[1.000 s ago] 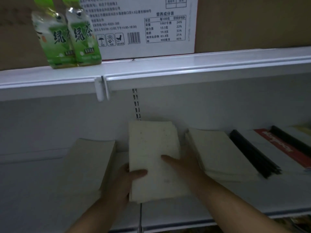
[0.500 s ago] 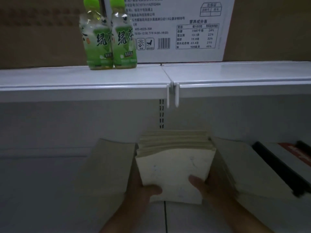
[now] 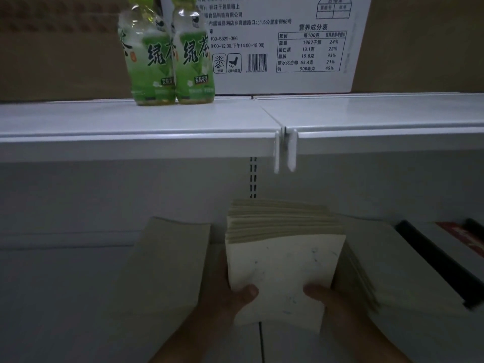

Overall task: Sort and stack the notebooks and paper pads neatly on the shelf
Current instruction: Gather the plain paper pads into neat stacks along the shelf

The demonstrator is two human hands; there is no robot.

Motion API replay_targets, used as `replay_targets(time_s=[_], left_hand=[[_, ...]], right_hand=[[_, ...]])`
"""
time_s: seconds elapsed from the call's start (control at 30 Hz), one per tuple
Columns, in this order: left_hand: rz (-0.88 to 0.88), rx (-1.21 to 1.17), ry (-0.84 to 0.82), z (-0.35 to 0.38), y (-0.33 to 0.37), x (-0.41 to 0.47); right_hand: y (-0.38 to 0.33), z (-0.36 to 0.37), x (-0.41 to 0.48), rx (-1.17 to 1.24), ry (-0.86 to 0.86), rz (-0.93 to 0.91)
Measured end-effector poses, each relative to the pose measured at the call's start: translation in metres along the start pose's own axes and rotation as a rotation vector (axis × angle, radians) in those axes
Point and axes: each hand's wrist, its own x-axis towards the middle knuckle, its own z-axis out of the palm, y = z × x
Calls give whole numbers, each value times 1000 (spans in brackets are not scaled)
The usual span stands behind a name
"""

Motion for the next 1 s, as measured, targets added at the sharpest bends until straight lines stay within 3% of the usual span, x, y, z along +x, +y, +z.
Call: replay_targets(time_s=[0.13, 0.3, 0.43, 0.67, 0.77, 0.9, 1.0], left_hand=[[42, 39, 125, 4, -18, 3], [2, 113, 120, -5, -34, 6], [-12, 125, 73, -10, -40, 5], [1, 317, 163, -5, -21, 12], [-110, 298, 123, 3, 1, 31], [-397, 245, 125, 4, 7, 56], [-447, 395, 153, 1, -4, 56]], right_hand=[[14, 9, -2, -251, 203, -187], [20, 4, -6, -495, 185, -257], [20, 1, -8, -537, 181, -289], [4, 1, -4, -613, 169, -320], [-24, 9, 6, -542, 113, -144], [-41, 14, 26, -805, 122, 292], [-37, 13, 33, -856, 29, 461]])
